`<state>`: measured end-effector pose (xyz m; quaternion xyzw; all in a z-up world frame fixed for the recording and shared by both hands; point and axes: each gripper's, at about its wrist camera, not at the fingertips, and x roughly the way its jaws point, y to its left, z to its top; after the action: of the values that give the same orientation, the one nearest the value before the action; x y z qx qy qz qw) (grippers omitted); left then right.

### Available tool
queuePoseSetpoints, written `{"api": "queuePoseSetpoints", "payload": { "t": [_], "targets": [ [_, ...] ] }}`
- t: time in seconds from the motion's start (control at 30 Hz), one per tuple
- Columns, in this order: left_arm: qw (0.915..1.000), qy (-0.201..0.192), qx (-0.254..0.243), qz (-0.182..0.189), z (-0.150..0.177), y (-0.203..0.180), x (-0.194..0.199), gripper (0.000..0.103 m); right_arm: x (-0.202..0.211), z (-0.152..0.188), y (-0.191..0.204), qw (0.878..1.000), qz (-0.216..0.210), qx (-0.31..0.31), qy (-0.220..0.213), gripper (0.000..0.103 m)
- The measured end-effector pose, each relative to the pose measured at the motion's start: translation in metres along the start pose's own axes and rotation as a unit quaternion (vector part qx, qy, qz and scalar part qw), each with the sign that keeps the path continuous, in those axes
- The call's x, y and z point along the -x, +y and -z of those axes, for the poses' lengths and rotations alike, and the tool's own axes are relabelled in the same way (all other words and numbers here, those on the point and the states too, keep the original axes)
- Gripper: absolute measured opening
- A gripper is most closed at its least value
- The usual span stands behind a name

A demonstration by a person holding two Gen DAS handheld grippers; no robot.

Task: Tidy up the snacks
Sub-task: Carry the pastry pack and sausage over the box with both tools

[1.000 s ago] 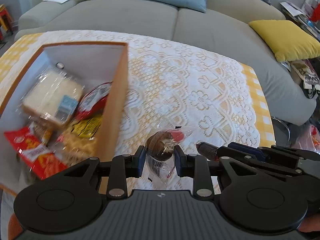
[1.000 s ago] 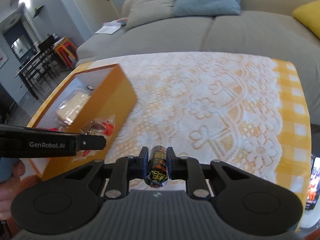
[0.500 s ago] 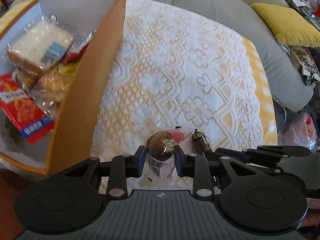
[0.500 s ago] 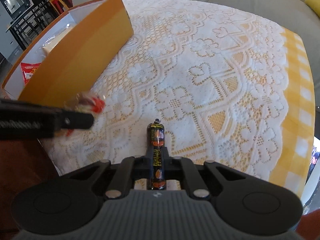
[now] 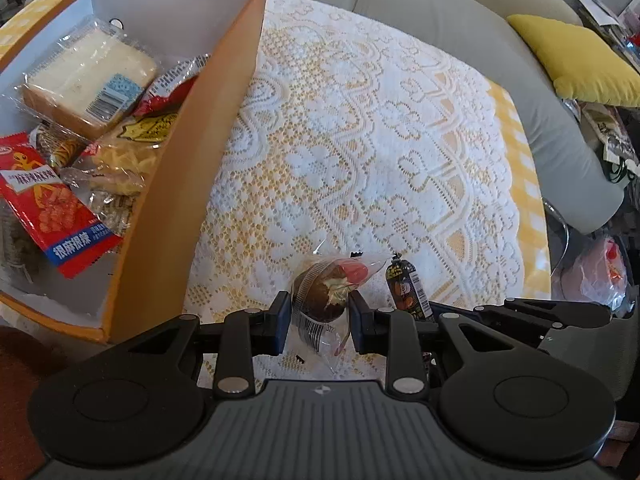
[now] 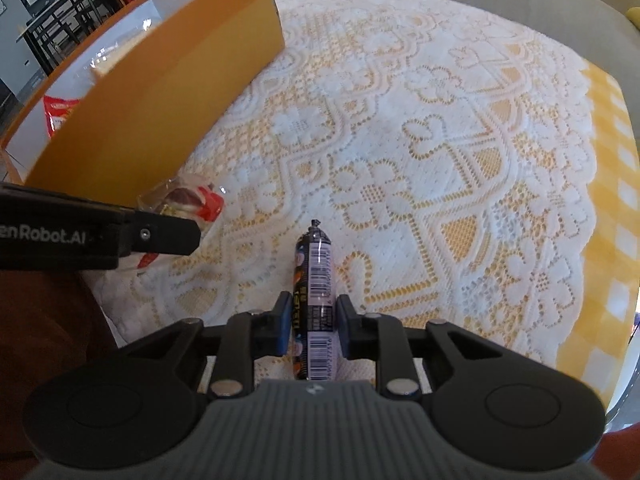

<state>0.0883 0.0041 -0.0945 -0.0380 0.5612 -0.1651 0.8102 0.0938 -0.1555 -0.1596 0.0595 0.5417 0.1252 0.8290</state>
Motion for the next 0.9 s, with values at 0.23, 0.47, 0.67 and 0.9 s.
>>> {"api": "queuePoseSetpoints", "payload": {
  "t": [0.23,0.47,0.67,0.9],
  "targets": [
    [0.9982,-0.05,0.026,0.022,-0.015,0.012,0.047,0.034,0.03,-0.024,0.005,0.998,-0.04,-0.026,-0.044,0.021],
    [0.9948,-0.084,0.058,-0.004,-0.052,0.05,0.088,0.031,0.055,-0.075,0.033,0.992,-0.09,0.003,-0.083,0.021],
    [0.9915,-0.097,0.059,-0.063,-0.085,0.084,0.096,0.031,0.059,-0.13,0.076,0.986,-0.112,0.075,-0.101,0.021],
    [0.9921,-0.073,0.09,-0.049,-0.124,0.123,0.074,0.031,0.024,-0.194,0.112,0.983,-0.114,0.122,-0.079,0.021]
  ]
}}
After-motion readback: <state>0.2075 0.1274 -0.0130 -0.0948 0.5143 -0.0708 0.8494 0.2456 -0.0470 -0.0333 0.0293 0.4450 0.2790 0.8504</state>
